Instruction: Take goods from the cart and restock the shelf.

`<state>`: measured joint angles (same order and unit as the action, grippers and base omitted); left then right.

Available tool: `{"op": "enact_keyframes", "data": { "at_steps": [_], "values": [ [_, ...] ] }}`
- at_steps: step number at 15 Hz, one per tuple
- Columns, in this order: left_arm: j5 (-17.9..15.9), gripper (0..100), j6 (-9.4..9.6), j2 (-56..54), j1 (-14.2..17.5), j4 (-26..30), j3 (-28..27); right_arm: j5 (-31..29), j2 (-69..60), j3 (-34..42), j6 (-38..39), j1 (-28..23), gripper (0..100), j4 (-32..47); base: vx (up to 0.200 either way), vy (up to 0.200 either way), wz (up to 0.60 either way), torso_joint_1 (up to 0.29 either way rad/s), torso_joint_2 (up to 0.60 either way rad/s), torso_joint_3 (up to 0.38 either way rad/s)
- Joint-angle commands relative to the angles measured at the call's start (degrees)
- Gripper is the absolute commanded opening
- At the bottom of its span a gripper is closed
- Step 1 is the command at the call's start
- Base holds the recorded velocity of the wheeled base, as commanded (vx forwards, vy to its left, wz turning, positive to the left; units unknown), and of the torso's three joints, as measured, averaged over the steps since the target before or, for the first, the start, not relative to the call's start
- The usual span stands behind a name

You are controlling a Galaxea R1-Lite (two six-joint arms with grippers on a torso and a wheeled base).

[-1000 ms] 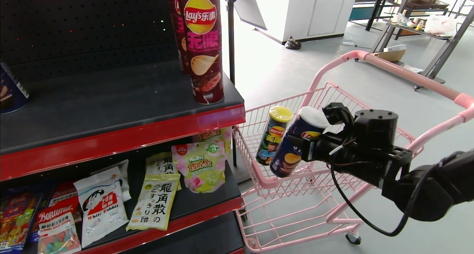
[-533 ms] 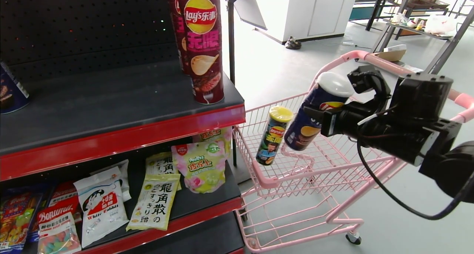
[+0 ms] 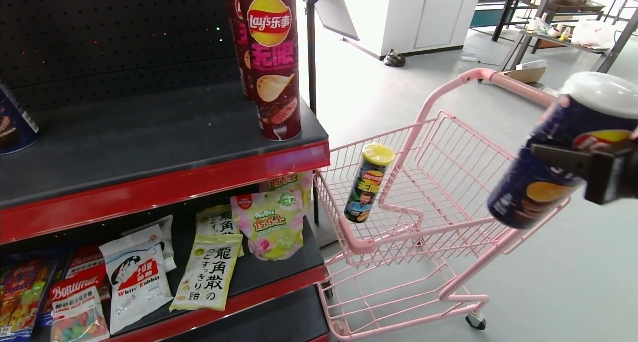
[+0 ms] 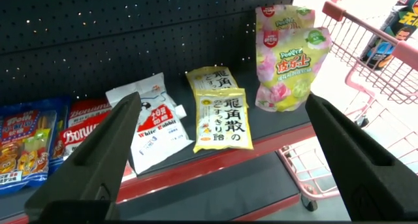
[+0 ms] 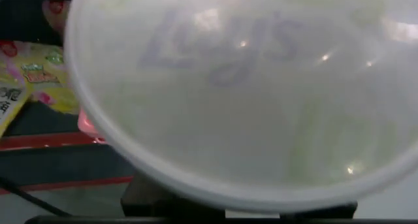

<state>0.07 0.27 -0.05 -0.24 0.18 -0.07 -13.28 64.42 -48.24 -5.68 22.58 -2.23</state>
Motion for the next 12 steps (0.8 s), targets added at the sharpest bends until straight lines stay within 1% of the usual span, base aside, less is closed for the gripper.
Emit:
{"op": "enact_keyframes", "data": {
  "at_steps": [1, 2, 3, 4, 5, 7, 8, 11, 12],
  "values": [
    [0.01, 100, 0.0, 0.05, -0.02, -0.01, -0.01, -6.24, -24.07, 8.34, -1.44, -2.54, 0, 14.1, 0.0, 0.0, 0.0, 0.0, 0.0, 0.0],
    [0.01, 100, 0.0, 0.05, -0.02, -0.01, -0.01, -8.43, -28.38, 8.86, -2.49, -5.88, 0, 19.28, 0.0, 0.0, 0.0, 0.0, 0.0, 0.0],
    [-0.07, 100, 0.08, 0.05, -0.02, -0.01, -0.01, -8.26, -31.1, 8.07, -3.28, -8.78, 0, 25.08, 0.0, 0.0, 0.0, 0.0, 0.0, 0.0],
    [-0.34, 100, 0.0, 0.05, -0.02, -0.01, -0.01, -7.47, -32.69, 7.72, -3.28, -10.01, 0, 28.69, 0.0, 0.0, 0.0, 0.0, 0.0, 0.0],
    [-1.13, 100, 0.0, 0.05, -0.02, -0.01, -0.01, -7.47, -33.39, 8.07, -3.28, -10.1, 0, 29.56, 0.0, 0.0, 0.0, 0.0, 0.0, 0.0],
    [-1.39, 100, 0.0, 0.05, -0.02, -0.01, -0.01, -8.08, -33.57, 8.51, -4.08, -10.45, 0, 29.3, 0.0, 0.0, 0.0, 0.0, 0.0, 0.0],
    [-1.39, 100, 0.0, 0.05, -0.02, -0.01, -0.01, -8.17, -33.65, 8.34, -5.92, -10.98, 0, 29.13, 0.0, 0.0, 0.0, 0.0, 0.0, 0.0],
    [-1.3, 100, 0.0, 0.05, -0.02, -0.01, -0.01, -7.82, -34.09, 7.81, -8.21, -15.46, 0, 29.04, 0.0, 0.0, 0.0, 0.0, 0.0, 0.0],
    [-1.3, 100, -0.09, 0.05, -0.02, -0.01, -0.01, -7.55, -34.18, 7.28, -8.91, -15.46, 0, 28.77, 0.0, 0.0, 0.0, 0.0, 0.0, 0.0]
  ]
}}
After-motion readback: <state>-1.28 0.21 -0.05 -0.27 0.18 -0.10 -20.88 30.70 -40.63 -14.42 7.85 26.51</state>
